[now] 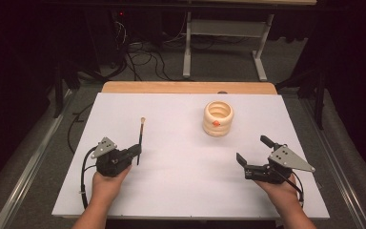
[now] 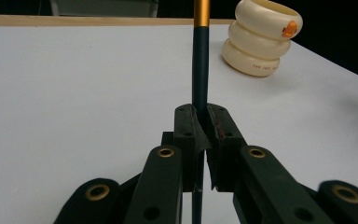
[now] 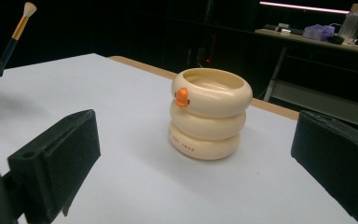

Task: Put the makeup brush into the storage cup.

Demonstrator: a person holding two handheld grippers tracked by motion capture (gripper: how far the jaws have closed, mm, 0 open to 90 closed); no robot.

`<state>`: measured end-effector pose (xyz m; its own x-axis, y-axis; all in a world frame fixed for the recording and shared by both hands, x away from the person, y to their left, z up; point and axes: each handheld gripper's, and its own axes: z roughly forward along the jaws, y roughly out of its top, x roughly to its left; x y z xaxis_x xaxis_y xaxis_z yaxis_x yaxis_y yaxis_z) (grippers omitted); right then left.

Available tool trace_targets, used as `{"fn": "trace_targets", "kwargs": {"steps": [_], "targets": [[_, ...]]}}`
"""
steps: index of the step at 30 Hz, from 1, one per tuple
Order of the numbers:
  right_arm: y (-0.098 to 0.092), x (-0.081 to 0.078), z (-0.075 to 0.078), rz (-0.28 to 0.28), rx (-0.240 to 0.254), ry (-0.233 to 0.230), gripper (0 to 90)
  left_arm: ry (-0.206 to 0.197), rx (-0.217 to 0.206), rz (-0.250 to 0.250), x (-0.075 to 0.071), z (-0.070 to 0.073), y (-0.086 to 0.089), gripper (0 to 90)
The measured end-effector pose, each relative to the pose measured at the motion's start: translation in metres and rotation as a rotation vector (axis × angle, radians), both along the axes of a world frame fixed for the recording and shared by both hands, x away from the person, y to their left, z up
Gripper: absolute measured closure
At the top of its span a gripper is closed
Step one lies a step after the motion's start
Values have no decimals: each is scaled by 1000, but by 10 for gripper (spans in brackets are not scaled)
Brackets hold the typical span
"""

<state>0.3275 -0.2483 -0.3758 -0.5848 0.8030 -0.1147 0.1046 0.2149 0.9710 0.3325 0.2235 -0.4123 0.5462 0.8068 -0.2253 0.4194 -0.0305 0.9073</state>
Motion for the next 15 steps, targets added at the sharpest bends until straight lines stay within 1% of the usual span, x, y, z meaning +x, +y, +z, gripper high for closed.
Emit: {"fn": "trace_targets", "kwargs": {"steps": [4,8,13,15], "targets": [[1,0,0,3,4,0,25,-17,0,-2,-1,1,-2,836],[1,0,0,1,-4,-2,25,-32,10,-2,-3,3,-5,836],[1,0,0,0,-10,-4,25,-41,16,-16,-4,5,-8,836],[1,0,0,1,-4,-2,25,-42,17,-22,-5,5,-10,836]]}}
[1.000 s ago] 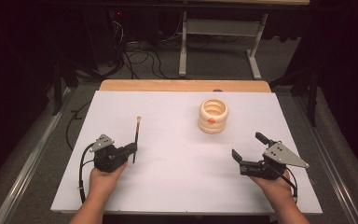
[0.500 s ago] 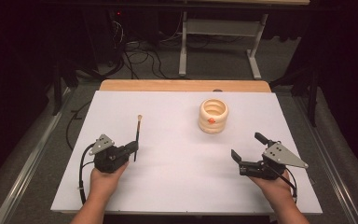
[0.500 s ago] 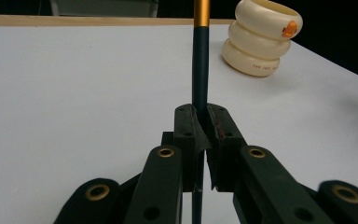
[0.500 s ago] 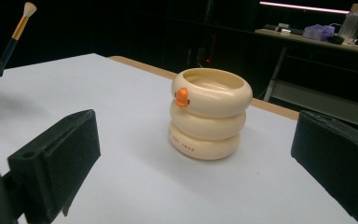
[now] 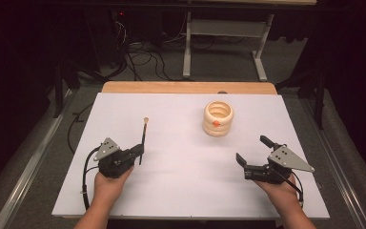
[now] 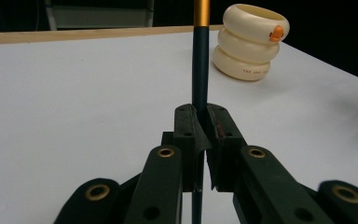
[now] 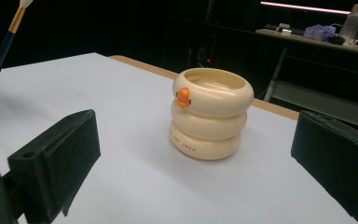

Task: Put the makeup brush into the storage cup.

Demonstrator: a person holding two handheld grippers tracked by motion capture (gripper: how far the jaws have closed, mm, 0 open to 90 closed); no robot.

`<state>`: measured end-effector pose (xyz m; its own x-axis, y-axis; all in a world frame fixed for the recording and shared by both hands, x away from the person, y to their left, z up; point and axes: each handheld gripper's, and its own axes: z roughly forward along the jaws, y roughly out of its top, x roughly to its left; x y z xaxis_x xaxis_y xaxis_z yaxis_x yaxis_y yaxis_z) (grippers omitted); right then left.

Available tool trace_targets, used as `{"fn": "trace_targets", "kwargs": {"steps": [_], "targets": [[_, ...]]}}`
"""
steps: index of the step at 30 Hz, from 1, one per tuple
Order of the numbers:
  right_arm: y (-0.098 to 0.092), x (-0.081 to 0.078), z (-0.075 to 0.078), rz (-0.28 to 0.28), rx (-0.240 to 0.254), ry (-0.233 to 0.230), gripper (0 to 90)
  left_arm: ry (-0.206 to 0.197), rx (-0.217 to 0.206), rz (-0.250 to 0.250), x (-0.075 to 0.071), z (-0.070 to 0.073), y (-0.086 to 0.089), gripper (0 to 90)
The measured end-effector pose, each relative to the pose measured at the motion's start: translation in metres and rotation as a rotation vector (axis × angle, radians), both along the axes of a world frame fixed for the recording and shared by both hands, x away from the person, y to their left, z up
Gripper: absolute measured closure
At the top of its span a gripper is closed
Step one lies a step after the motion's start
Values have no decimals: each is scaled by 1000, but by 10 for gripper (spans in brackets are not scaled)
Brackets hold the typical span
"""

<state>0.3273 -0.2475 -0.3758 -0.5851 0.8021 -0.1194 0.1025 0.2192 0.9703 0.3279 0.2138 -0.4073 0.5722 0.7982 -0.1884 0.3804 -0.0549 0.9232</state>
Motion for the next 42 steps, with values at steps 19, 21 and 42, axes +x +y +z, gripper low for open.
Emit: {"fn": "trace_targets", "kwargs": {"steps": [19,21,42], "targets": [[0,0,0,0,0,0,26,-18,38,-40,-4,10,-21,836],[0,0,0,-1,-3,2,25,-25,38,-42,-3,13,-24,836],[2,1,-1,3,-3,9,25,-65,43,-78,2,35,-45,836]]}}
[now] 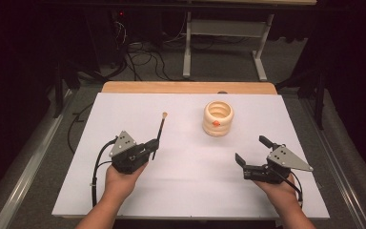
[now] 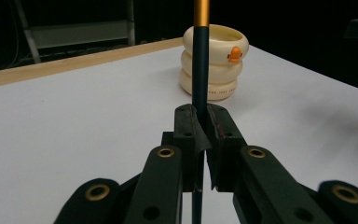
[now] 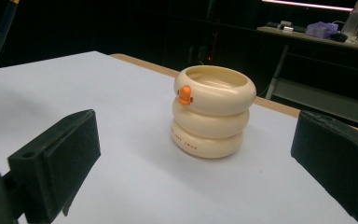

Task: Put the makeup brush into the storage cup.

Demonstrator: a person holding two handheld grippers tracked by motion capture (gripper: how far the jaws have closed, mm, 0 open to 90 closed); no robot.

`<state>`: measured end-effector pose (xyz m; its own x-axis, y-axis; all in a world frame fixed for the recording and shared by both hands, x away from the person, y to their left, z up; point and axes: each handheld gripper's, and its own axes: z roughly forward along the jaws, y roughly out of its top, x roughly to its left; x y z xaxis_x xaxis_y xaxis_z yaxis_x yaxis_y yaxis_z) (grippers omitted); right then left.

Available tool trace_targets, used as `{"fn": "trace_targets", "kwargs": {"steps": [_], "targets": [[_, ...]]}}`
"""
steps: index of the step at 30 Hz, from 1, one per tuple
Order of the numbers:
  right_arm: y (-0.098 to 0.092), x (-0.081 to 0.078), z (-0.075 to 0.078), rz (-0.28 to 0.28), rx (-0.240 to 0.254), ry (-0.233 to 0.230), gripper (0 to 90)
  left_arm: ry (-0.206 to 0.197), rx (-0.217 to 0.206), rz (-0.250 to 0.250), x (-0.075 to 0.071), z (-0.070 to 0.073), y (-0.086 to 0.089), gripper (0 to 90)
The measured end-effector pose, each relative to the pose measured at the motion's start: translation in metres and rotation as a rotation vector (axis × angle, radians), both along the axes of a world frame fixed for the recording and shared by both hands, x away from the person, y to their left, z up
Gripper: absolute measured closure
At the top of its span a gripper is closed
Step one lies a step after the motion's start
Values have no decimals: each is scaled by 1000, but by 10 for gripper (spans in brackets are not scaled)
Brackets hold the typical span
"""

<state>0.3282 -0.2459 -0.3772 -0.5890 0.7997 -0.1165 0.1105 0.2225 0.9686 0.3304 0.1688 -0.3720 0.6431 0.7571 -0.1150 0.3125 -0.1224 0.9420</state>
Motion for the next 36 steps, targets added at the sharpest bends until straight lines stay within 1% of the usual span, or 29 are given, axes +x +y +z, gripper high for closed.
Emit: {"fn": "trace_targets", "kwargs": {"steps": [4,6,10,15,19,21,24,27,29,31,36], "targets": [[0,0,0,0,8,4,25,-2,-7,-12,2,1,-8,836],[0,0,0,2,5,5,26,-2,-5,-20,3,1,-11,836],[0,0,0,4,-3,0,27,-5,-18,-34,5,1,-19,836],[1,0,-1,7,2,9,27,-9,-25,-59,7,1,-28,836],[3,0,-2,8,1,4,27,-11,-34,-72,9,-1,-33,836],[3,0,-2,5,-6,7,27,-12,-36,-80,8,-2,-35,836],[5,0,-2,11,-4,8,27,-22,-22,-91,6,-5,-36,836],[7,0,-3,16,-8,6,27,-18,-33,-97,4,-8,-34,836],[9,0,-3,17,-4,15,27,-20,-45,-104,2,-8,-33,836],[10,0,-3,24,-7,9,27,-26,-57,-112,0,-7,-32,836],[12,1,5,24,9,5,28,-33,-59,-126,-5,-7,-34,836]]}}
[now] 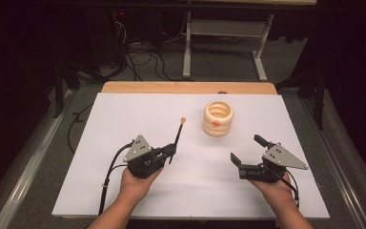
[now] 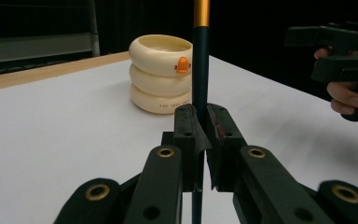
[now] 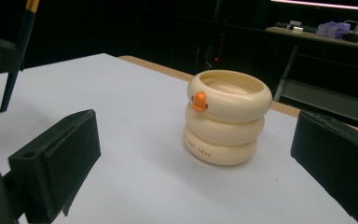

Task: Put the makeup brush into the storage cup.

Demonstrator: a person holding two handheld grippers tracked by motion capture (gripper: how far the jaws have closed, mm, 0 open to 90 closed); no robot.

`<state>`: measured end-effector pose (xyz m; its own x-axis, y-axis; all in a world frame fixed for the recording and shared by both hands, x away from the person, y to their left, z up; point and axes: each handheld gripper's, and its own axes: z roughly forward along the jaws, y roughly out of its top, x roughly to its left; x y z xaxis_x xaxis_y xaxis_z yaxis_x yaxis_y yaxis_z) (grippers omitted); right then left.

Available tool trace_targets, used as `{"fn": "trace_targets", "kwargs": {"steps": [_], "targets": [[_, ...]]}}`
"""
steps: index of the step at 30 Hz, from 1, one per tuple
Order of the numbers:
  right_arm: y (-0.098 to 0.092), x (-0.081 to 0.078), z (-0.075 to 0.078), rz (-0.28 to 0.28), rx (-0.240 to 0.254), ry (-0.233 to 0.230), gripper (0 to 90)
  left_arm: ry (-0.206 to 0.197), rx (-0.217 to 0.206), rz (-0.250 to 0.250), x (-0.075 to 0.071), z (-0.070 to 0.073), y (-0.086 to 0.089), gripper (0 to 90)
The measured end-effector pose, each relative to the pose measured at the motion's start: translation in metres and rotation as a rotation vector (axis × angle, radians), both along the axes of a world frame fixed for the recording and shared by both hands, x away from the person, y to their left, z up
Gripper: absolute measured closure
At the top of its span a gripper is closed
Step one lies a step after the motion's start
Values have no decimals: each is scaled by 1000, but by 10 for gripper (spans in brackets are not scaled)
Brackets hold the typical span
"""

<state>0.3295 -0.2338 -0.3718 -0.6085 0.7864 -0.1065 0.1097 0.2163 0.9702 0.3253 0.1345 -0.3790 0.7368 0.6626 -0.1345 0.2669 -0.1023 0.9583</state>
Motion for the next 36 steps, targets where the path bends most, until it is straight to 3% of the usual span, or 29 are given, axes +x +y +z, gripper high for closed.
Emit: {"fn": "trace_targets", "kwargs": {"steps": [9,13,36], "targets": [[14,3,19,7,1,-15,32,-5,-25,13,0,2,6,836],[23,6,24,25,3,-16,39,-6,-17,24,1,1,9,836],[85,15,27,154,22,9,100,1,-11,38,2,-4,12,836]]}}
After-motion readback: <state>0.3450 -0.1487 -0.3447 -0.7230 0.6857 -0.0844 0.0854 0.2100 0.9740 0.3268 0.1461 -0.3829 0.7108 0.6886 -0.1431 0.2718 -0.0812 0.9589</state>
